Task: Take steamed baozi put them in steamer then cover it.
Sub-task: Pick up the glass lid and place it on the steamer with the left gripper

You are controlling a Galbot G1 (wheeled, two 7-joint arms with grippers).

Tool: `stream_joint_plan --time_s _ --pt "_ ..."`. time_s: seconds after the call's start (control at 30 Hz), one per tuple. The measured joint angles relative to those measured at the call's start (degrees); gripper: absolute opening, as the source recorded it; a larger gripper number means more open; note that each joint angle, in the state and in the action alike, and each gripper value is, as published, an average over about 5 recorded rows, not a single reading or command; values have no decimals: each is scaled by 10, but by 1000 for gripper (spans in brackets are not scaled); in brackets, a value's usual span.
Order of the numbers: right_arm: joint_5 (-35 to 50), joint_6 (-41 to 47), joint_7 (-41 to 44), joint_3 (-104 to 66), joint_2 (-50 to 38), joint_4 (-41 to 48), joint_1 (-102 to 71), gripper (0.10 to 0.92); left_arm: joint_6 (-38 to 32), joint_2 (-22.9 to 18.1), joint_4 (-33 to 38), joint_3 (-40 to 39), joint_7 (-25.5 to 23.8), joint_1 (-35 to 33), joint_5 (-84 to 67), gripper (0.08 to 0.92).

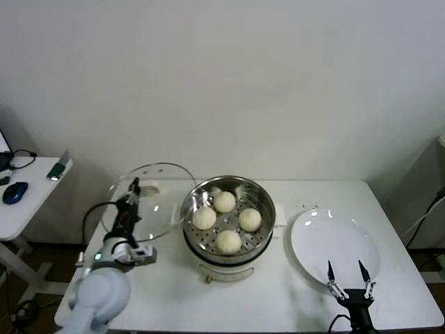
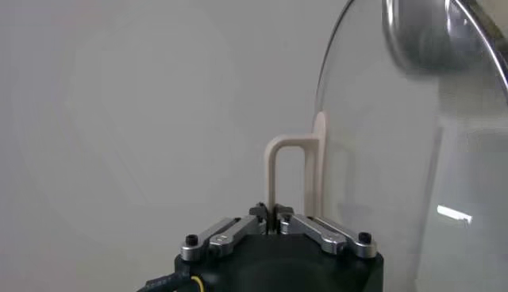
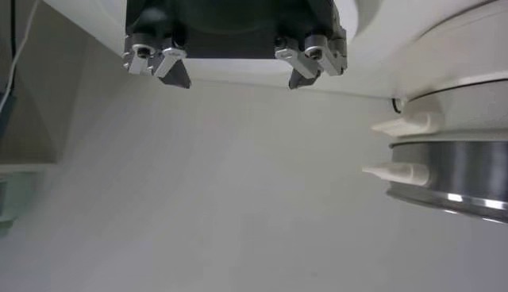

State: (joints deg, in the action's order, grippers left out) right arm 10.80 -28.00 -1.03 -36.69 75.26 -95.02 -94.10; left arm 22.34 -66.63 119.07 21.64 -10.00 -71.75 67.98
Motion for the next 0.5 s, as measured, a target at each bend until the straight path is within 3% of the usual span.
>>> stream_joint_plan --time_s 0.2,0.5 --pt "7 -10 -4 4 -7 12 7 823 39 -43 10 -81 -46 29 60 140" --pt "18 -18 -9 8 -18 27 14 823 59 -148 -14 -175 -78 52 167 140"
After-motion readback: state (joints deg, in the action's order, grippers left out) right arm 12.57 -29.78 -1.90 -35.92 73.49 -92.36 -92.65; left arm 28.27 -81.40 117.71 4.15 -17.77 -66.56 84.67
